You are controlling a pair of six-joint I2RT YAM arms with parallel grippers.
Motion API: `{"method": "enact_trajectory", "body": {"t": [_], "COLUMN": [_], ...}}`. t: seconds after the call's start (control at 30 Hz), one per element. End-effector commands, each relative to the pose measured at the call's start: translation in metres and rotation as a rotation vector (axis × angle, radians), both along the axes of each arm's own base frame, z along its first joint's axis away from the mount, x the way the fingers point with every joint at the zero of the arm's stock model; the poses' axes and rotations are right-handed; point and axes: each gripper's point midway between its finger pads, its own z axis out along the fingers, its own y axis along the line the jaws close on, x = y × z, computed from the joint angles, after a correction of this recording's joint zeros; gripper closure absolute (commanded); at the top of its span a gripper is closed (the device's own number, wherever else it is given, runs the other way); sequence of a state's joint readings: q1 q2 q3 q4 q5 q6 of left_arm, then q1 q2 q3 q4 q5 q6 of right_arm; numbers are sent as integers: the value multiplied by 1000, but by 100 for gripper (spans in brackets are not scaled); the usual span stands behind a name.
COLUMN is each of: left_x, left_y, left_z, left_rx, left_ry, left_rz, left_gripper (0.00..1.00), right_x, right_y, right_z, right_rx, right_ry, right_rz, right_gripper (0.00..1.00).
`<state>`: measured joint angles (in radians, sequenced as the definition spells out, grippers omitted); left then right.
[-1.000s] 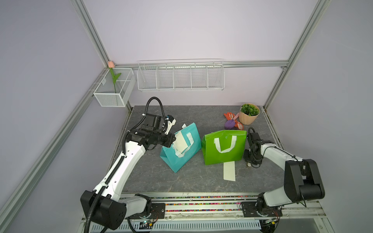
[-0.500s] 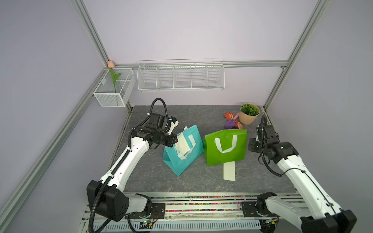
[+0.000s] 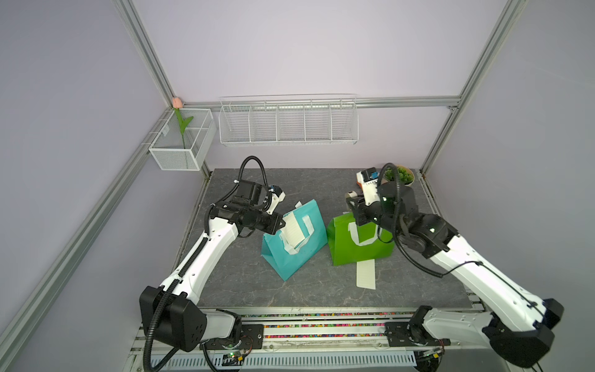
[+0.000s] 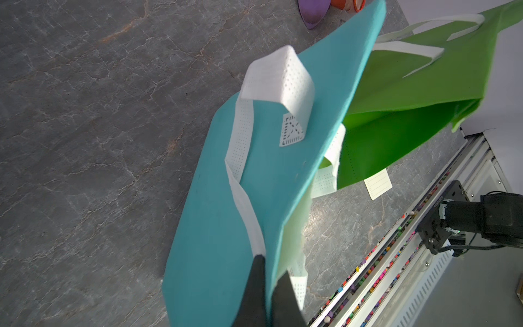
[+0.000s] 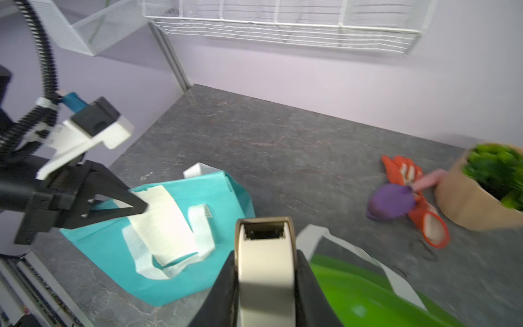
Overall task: Staple the receipts to the bags
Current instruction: Pick up the stapler from the center of the board, then place the stapler in the takeout bag.
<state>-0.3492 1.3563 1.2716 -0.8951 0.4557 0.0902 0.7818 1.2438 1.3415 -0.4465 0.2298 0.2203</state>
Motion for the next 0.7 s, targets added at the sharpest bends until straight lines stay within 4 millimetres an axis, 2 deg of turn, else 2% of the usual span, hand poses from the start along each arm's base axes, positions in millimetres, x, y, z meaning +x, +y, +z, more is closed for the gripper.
{"method": "enact_trajectory", "body": {"t": [0.0,0.1,0.23,0.5,0.67], "left_x": [3,2,2,8,10], "left_y": [-8,-11,-12,-12,-14], "left_z": [15,19,27,23,23], "left_rx": [-52,-73,-114,-127,-148], "left_ry": [-17,-18,-23,-8,11], "left_rz": [-23,-31,-31,-12,-10], "left_gripper": [100,100,100,100,100], "right_x": [6,10,21,32,24], "right_y": [63,96,126,151,173], "right_z": [26,22,11,-1,-14], "right_rx": [117,171,230,319,297], "right_ry": [-171,-236,-261,-323,-331], "right_rz": [143,172,189,174,195], "right_gripper": [93,93,93,94,93]}}
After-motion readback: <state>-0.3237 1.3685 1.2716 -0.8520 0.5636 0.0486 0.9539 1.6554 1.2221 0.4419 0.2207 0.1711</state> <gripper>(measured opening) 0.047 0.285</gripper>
